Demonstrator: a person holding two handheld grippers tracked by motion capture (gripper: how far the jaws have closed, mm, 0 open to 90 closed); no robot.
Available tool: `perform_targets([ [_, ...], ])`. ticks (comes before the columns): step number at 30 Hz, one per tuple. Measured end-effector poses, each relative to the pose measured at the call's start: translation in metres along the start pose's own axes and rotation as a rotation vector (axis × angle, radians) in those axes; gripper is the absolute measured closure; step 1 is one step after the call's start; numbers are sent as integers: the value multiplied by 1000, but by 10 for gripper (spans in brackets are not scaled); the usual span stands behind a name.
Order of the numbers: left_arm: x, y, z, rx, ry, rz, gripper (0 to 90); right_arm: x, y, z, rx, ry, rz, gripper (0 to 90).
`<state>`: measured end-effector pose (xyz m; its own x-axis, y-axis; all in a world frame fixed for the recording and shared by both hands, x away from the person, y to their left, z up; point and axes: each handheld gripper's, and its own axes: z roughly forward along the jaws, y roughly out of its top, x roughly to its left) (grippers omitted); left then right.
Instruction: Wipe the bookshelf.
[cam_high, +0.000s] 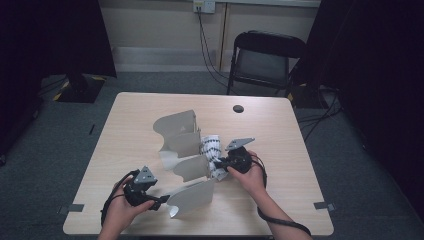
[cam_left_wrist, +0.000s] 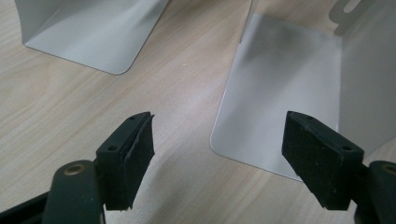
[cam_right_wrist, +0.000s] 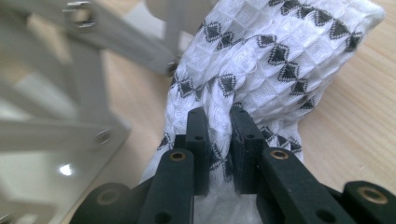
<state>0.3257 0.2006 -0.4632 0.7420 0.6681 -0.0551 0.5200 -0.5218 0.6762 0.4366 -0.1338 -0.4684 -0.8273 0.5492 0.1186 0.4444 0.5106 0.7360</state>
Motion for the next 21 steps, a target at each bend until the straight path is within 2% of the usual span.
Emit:
perform_targets([
  [2, 0, 0, 0, -2, 0, -6, 251, 4, -3, -6, -4, 18, -9, 798],
  [5, 0, 0, 0, 1, 5, -5, 251, 12, -10, -14, 2, 19, -27, 798],
  [7, 0, 0, 0, 1, 4, -7, 251, 17, -17, -18, -1, 40, -31, 797],
  [11, 0, 1, 0, 2, 7, -11, 255, 28, -32, -17, 25, 76, -50, 795],
  [14, 1, 1, 0, 2, 9, -12, 255, 36, -38, -17, 18, 102, -44, 794],
  [21, 1, 2, 2, -1, -2, -8, 272, 50, -47, -26, 23, 110, -68, 792],
])
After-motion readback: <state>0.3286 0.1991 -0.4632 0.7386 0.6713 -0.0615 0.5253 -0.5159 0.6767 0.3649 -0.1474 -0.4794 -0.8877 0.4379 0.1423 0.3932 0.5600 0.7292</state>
